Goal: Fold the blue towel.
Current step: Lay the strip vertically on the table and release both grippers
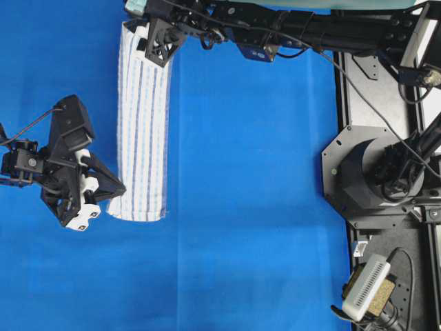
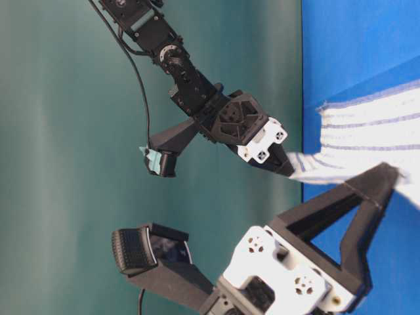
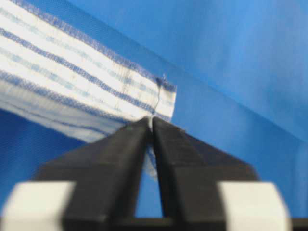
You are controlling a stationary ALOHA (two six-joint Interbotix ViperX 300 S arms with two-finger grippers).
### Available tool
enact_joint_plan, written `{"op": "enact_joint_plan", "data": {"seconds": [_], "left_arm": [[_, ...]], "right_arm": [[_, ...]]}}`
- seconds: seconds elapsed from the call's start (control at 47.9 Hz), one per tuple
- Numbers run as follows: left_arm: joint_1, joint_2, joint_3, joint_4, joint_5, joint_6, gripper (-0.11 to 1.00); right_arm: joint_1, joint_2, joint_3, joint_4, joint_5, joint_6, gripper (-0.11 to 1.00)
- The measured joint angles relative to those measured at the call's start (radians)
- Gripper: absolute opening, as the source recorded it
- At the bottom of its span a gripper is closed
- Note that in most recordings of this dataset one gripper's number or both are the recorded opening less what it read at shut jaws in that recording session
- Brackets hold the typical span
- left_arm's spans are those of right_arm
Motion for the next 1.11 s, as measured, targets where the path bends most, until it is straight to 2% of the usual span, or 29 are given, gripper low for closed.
{"op": "enact_joint_plan", "data": {"seconds": [0.042,0.104,0.146,0.23,0.376,0.522,0.878,1.003,1.108], "left_arm": [[0.002,0.0,0.0,-0.002,0.0,-0.011,0.32],[0.002,0.0,-0.002,-0.003,0.006,-0.028,0.51],[0.002,0.0,0.0,-0.005,0.009,-0.038,0.65],[0.003,-0.002,0.005,-0.005,0.026,-0.041,0.85],[0.014,-0.037,0.031,-0.005,0.083,-0.041,0.76],[0.046,-0.101,0.064,0.008,0.13,-0.015,0.76],[0.193,-0.252,0.175,0.018,0.146,0.225,0.76],[0.256,-0.321,0.221,0.018,0.144,0.295,0.76],[0.29,-0.377,0.259,0.018,0.146,0.327,0.76]], "right_arm": [[-0.003,0.0,0.0,0.0,-0.003,-0.002,0.71],[-0.003,0.0,0.0,0.0,-0.003,-0.002,0.84],[-0.005,0.0,0.0,-0.002,-0.005,-0.002,0.87],[-0.003,0.0,0.0,-0.002,-0.005,-0.002,0.85],[-0.003,-0.017,0.028,-0.002,0.0,0.005,0.85],[-0.003,-0.095,0.092,-0.002,-0.002,0.009,0.85],[-0.002,-0.319,0.321,0.008,-0.021,0.028,0.85],[0.012,-0.414,0.42,0.021,-0.037,0.052,0.85],[0.043,-0.489,0.499,0.031,-0.051,0.078,0.85]]}}
